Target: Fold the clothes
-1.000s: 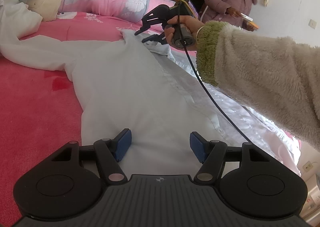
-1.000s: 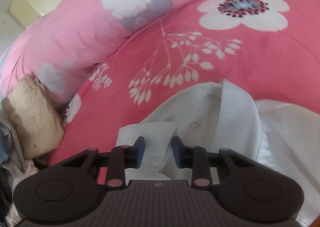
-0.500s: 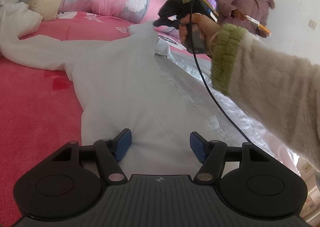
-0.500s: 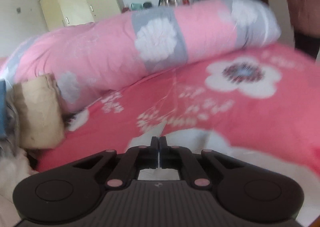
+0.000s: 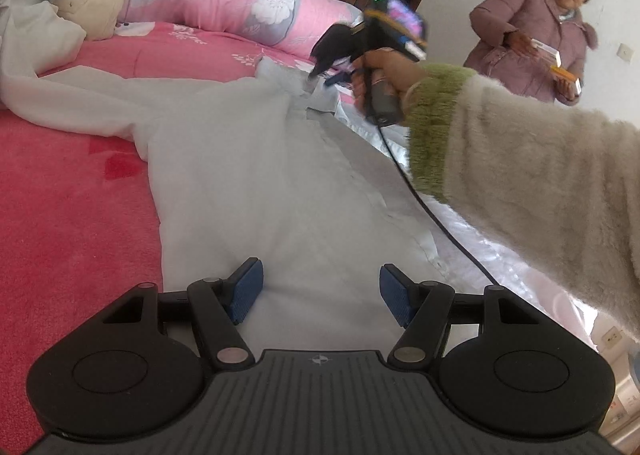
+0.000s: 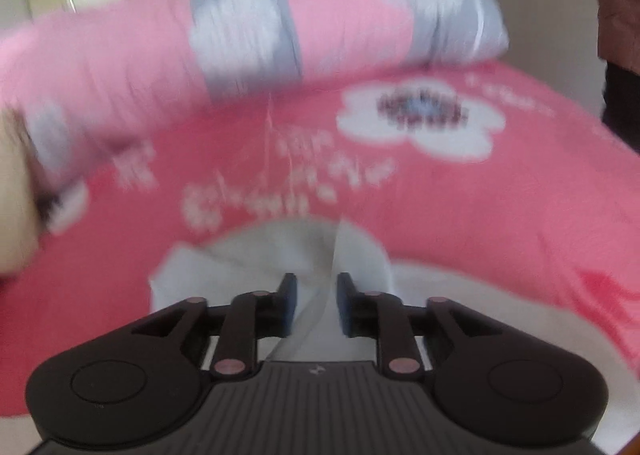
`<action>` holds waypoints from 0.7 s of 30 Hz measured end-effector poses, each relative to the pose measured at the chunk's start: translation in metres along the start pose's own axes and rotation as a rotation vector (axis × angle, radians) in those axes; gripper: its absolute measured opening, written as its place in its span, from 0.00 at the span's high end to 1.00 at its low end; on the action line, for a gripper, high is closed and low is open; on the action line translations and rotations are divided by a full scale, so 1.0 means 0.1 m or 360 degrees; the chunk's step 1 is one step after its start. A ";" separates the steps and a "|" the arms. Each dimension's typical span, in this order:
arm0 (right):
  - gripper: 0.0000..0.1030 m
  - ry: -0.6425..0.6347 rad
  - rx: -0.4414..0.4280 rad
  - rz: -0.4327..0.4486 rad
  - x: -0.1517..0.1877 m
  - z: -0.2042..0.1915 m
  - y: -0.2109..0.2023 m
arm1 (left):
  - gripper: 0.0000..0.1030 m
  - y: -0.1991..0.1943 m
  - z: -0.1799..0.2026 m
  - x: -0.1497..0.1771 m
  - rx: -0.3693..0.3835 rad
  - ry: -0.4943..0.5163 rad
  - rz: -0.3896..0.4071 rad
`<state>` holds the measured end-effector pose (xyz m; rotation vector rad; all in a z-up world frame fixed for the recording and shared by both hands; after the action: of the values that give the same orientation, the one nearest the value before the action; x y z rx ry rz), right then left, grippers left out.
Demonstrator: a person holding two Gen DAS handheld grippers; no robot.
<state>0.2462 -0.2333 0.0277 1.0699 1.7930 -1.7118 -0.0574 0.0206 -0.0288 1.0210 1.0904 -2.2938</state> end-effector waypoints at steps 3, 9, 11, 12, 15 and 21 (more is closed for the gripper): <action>0.73 -0.0053 -0.0141 0.0043 -0.03 -0.09 -0.24 | 0.37 0.01 0.00 -0.01 -0.0002 -0.0001 -0.0001; 0.73 -0.0020 -0.0138 -0.0093 0.06 -0.17 0.05 | 0.37 0.02 0.00 -0.01 -0.0001 -0.0003 0.0001; 0.73 -0.0009 -0.0138 -0.0139 0.10 -0.20 0.15 | 0.37 0.02 -0.01 -0.01 0.0002 -0.0004 0.0002; 0.73 -0.0004 -0.0137 -0.0161 0.11 -0.21 0.20 | 0.37 0.03 -0.01 -0.01 0.0003 -0.0004 0.0002; 0.74 0.0012 -0.0136 -0.0230 0.16 -0.26 0.34 | 0.37 0.02 -0.03 0.00 0.0009 -0.0008 0.0002; 0.72 -0.0030 -0.0170 -0.0174 -0.01 -0.34 0.18 | 0.37 0.00 -0.05 0.01 0.0016 -0.0007 -0.0001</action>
<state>0.2669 -0.2020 0.0218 0.9245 1.9398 -1.6609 -0.0559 0.0245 -0.0315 1.0191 1.0785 -2.3031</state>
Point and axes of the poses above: each gripper's, at about its wrist camera, not at the fingertips, and y roughly the way its jaws point, z to its right, x to its underside, the point moved 4 cm from there along y, roughly the way its jaws point, and after that the axes turned 1 degree about -y, right-handed, at the moved point
